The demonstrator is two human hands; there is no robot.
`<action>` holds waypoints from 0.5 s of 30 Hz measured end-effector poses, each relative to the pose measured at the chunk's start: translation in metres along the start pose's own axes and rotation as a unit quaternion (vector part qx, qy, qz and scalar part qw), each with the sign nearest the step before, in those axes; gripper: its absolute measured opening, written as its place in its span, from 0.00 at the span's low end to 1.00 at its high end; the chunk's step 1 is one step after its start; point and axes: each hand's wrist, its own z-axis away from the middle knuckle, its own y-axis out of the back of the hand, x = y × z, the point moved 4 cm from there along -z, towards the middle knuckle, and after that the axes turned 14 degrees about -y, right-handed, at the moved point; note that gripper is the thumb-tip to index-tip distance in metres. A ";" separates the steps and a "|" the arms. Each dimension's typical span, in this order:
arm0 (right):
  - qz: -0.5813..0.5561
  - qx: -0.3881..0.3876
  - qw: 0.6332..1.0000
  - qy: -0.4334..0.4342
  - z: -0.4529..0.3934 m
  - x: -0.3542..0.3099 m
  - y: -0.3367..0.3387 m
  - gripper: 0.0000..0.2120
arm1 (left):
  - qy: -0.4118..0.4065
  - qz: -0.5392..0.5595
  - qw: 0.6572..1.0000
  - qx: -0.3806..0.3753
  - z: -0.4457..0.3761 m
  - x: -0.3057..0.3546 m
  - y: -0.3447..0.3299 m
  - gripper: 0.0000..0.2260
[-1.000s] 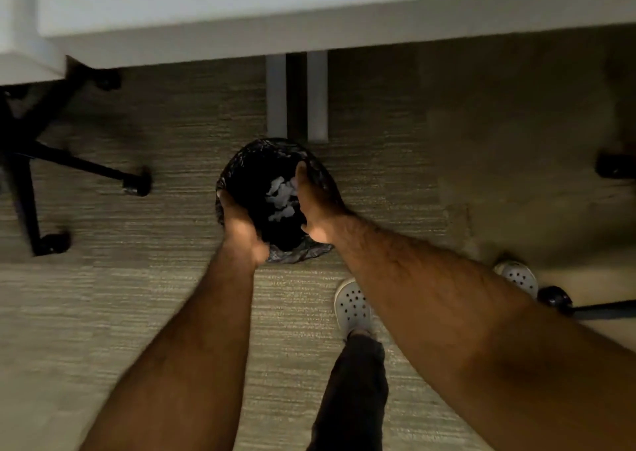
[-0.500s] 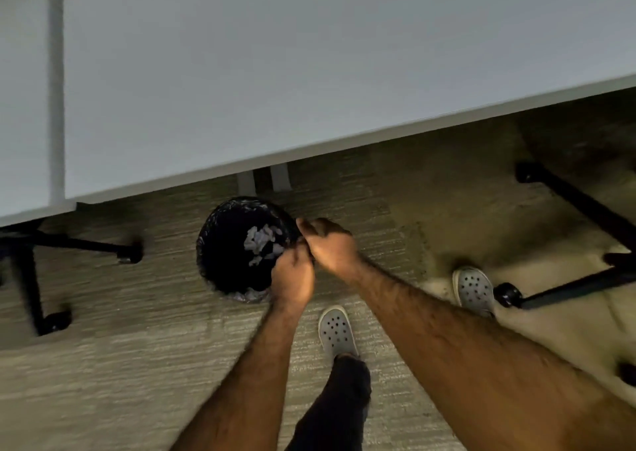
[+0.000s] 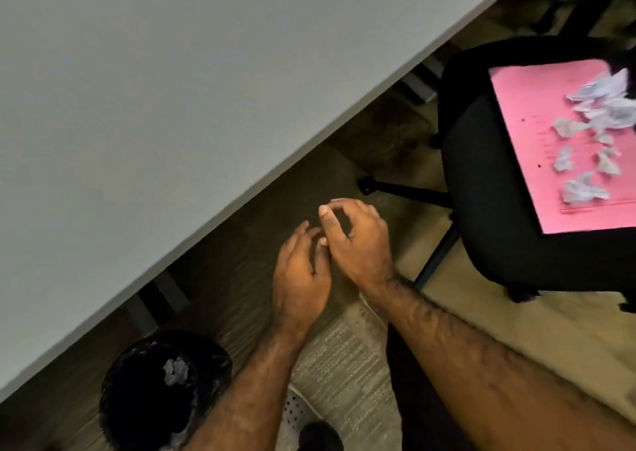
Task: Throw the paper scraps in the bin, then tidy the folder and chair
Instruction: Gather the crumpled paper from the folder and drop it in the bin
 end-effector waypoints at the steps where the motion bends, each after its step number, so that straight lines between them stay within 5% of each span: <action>1: -0.009 0.031 0.999 0.001 -0.010 0.002 0.024 0.19 | -0.025 -0.002 1.000 -0.010 -0.014 0.021 -0.007 0.15; 11: 0.010 0.222 0.975 -0.005 -0.105 0.055 0.243 0.23 | -0.267 -0.045 0.956 -0.116 -0.130 0.182 -0.112 0.22; 15: 0.062 0.262 0.959 -0.090 -0.142 0.107 0.310 0.25 | -0.304 -0.067 0.936 -0.166 -0.168 0.221 -0.166 0.28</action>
